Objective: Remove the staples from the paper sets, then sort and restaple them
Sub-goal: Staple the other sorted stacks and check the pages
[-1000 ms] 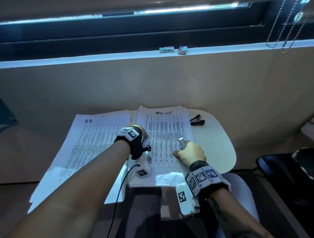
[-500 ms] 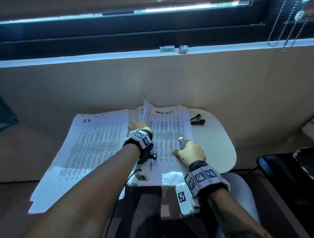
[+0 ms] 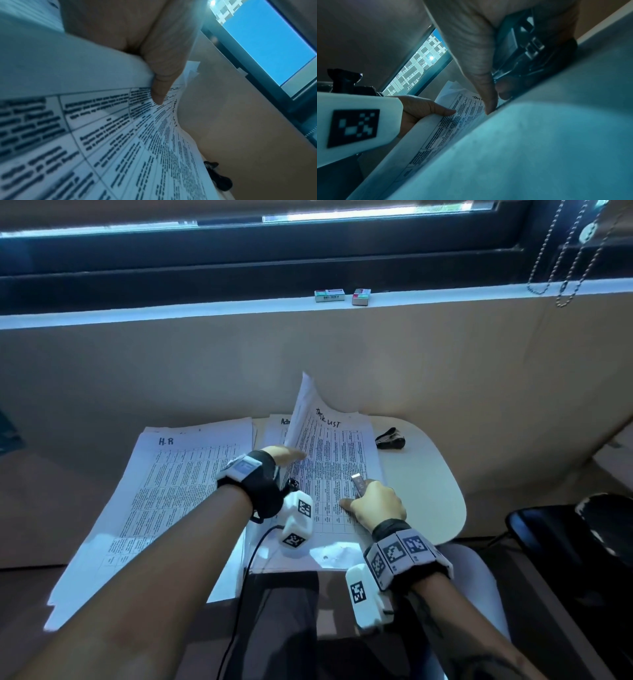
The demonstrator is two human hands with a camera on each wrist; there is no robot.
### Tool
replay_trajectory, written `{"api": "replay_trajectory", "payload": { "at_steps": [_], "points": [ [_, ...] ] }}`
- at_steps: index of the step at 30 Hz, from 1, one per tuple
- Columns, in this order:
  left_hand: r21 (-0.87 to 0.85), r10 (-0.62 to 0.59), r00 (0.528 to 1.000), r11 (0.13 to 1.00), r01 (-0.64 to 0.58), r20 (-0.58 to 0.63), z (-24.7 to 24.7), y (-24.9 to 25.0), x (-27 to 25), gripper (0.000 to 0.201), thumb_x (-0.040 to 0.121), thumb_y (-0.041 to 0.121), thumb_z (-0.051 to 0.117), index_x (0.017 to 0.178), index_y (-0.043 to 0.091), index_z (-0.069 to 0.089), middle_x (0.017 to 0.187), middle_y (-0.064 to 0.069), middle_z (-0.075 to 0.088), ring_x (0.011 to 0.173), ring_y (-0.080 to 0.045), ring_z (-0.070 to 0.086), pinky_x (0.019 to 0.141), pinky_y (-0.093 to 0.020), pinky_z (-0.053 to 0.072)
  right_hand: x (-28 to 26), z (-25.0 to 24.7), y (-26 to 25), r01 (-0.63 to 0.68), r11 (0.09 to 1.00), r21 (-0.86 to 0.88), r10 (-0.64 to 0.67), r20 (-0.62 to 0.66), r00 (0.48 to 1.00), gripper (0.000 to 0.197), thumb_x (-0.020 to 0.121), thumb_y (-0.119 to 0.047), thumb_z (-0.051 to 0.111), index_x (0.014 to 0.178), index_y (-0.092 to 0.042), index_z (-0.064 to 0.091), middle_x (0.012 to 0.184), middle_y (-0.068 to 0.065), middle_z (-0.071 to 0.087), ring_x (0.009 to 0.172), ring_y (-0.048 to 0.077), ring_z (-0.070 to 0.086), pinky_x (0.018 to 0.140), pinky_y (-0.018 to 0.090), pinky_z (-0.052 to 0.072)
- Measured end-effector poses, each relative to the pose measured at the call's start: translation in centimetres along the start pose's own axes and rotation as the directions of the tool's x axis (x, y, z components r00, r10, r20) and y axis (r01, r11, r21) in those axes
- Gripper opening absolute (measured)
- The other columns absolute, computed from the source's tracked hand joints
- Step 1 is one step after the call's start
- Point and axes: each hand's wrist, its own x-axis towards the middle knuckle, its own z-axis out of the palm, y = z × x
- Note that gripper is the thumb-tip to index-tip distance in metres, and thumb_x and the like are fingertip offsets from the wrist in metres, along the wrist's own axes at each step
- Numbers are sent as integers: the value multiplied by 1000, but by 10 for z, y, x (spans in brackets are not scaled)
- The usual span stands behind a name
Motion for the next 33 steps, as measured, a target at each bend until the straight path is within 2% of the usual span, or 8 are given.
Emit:
{"api": "replay_trajectory", "payload": {
  "at_steps": [10, 14, 17, 20, 23, 25, 27, 33],
  "points": [
    [-336, 202, 975, 915, -222, -92, -24, -21, 0, 57, 92, 33, 52, 134, -2, 39, 137, -18, 46, 122, -29, 46, 106, -38, 33, 17, -21, 8, 117, 879, 462, -65, -126, 990, 12, 89, -17, 58, 78, -17, 53, 84, 6, 62, 55, 11, 58, 63, 30, 54],
    [-586, 402, 912, 722, -368, -79, -43, -25, -23, 39, 83, 32, 63, 115, 10, 55, 110, -7, 67, 96, -16, 64, 104, -43, 39, 15, -61, -7, 219, 678, 701, -11, -289, 957, 14, 91, -22, 58, 103, -16, 53, 93, 10, 61, 64, 20, 66, 65, 39, 59],
    [-612, 461, 887, 691, -384, -36, -56, -23, -41, 86, 42, 56, 85, 112, 14, 58, 116, -6, 66, 110, -15, 60, 106, -40, 37, 5, -93, -23, 314, 451, 836, -124, -290, 949, 16, 90, -17, 59, 81, -12, 47, 71, 3, 55, 48, 11, 58, 51, 34, 56],
    [-652, 513, 852, 610, -449, -107, -55, -14, -58, 106, 41, 63, 82, 126, 9, 49, 126, -3, 58, 125, -17, 48, 108, -33, 32, -7, -109, -38, 439, 367, 820, -132, -421, 897, 21, 89, -15, 60, 74, -15, 45, 66, 2, 51, 43, 8, 55, 49, 29, 49],
    [-670, 508, 828, 531, -519, -238, -37, -3, -75, 84, 68, 47, 75, 122, -8, 42, 106, 12, 63, 111, 0, 52, 93, -18, 28, -28, -105, -52, 555, 355, 752, -68, -572, 818, 26, 91, -16, 58, 71, -20, 42, 63, -3, 50, 42, 6, 54, 45, 25, 45],
    [-605, 523, 780, 513, -609, -342, -24, -3, -89, 50, 87, 31, 62, 121, 11, 32, 59, 17, 62, 72, 15, 56, 84, -11, 32, -42, -100, -56, 603, 356, 714, -46, -631, 774, 29, 91, -17, 58, 70, -22, 39, 63, -3, 47, 42, 7, 53, 44, 25, 45],
    [-499, 577, 704, 503, -706, -415, -17, -6, -95, 24, 79, 36, 70, 82, 26, 47, 61, 12, 64, 66, 8, 60, 78, -12, 45, -54, -93, -52, 612, 335, 717, -38, -639, 769, 27, 91, -16, 58, 72, -22, 39, 66, -2, 46, 43, 7, 52, 44, 25, 46],
    [-473, 574, 607, 385, -792, -550, -39, 0, -106, 29, 67, 42, 76, 76, 21, 58, 62, 13, 67, 61, 4, 63, 64, -14, 51, -63, -85, -21, 549, 341, 763, -18, -578, 816, 17, 89, -11, 60, 93, -19, 46, 74, -2, 50, 49, 12, 55, 45, 21, 46]
  ]
}}
